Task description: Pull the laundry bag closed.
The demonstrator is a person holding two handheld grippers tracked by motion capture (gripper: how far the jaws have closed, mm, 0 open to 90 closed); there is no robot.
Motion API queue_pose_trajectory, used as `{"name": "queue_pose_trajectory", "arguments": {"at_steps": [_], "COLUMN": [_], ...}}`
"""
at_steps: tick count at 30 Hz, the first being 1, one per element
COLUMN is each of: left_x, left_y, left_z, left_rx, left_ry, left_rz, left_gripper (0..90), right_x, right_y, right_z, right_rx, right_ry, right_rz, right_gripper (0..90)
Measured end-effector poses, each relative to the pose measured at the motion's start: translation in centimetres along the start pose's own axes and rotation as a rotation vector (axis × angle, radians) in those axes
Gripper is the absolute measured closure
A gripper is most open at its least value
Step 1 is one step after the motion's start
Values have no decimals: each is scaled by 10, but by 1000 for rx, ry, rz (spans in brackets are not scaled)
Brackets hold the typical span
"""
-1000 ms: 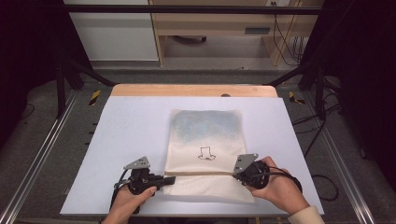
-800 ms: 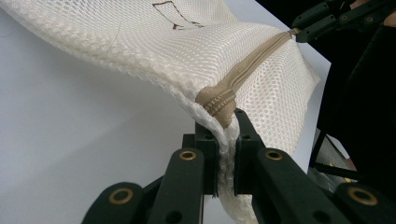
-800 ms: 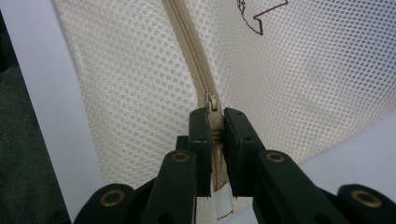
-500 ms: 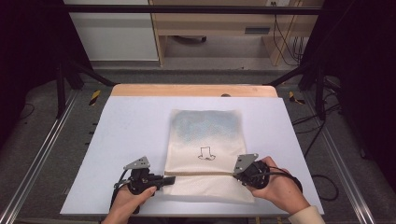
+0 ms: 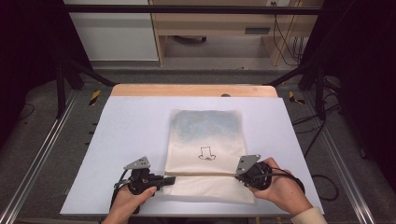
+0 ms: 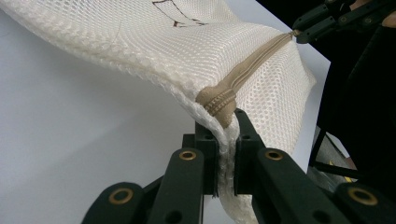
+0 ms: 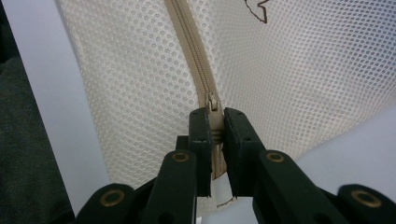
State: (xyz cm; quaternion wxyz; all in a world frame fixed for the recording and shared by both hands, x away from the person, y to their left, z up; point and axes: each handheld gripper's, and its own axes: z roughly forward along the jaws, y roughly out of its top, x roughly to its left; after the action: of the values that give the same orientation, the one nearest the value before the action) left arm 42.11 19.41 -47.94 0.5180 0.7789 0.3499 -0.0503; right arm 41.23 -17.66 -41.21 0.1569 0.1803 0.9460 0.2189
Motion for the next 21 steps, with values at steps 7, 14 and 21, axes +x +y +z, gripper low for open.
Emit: {"name": "queue_pose_trajectory", "arguments": {"at_steps": [7,14,21], "left_x": [0,0,0], "left_y": [0,0,0], "left_z": [0,0,0], "left_rx": [0,0,0], "left_ry": [1,2,0], "left_rz": [0,0,1], "left_gripper": [837,838,838], "right_x": [-1,-1,-2], "right_y": [-4,-8,-14], "right_z": [-1,-1,-1], "right_rx": [8,15,18], "right_ry": [0,4,-2], "right_rz": [-4,0,14], "right_gripper": [822,821,821]}}
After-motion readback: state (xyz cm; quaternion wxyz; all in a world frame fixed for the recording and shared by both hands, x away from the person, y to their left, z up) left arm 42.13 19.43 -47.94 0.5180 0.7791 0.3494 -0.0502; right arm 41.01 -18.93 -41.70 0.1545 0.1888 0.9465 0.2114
